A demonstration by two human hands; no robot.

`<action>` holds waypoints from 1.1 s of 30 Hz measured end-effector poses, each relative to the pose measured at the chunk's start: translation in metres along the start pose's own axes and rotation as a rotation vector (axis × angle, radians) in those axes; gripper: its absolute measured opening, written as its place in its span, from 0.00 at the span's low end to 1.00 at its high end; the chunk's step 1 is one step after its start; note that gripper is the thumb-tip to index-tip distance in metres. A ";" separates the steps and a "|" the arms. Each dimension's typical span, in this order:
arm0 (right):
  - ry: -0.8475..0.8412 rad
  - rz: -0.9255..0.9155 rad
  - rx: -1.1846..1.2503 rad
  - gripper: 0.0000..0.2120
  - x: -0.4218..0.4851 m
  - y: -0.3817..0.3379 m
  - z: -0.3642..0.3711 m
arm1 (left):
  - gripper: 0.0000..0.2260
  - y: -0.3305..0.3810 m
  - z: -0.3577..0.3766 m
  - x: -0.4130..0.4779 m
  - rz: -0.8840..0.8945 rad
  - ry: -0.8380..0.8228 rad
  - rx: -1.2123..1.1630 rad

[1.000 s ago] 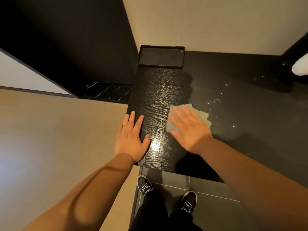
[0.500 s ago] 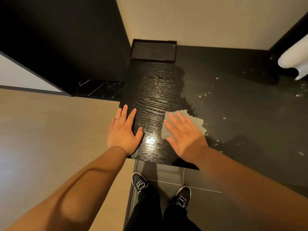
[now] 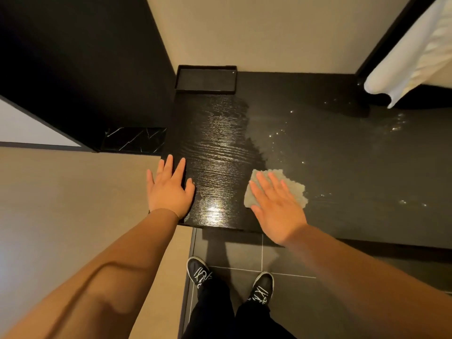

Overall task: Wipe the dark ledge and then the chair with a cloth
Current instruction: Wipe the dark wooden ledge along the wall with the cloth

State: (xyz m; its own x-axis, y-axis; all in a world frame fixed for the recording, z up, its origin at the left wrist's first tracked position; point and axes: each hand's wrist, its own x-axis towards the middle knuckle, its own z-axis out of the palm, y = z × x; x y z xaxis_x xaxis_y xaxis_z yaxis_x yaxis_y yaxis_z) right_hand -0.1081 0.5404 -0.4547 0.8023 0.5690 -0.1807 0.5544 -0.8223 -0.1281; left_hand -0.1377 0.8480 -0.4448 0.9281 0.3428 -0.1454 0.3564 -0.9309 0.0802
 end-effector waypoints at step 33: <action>0.011 -0.084 -0.036 0.32 -0.029 0.013 0.010 | 0.33 0.072 0.017 -0.029 0.049 -0.010 -0.028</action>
State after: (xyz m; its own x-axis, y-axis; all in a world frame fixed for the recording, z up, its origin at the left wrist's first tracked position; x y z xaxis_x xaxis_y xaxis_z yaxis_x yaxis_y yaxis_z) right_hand -0.1267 0.5128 -0.4608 0.7548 0.6361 -0.1604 0.6273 -0.7714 -0.1068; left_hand -0.1408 0.7689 -0.4511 0.9435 0.2952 -0.1506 0.3133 -0.9426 0.1154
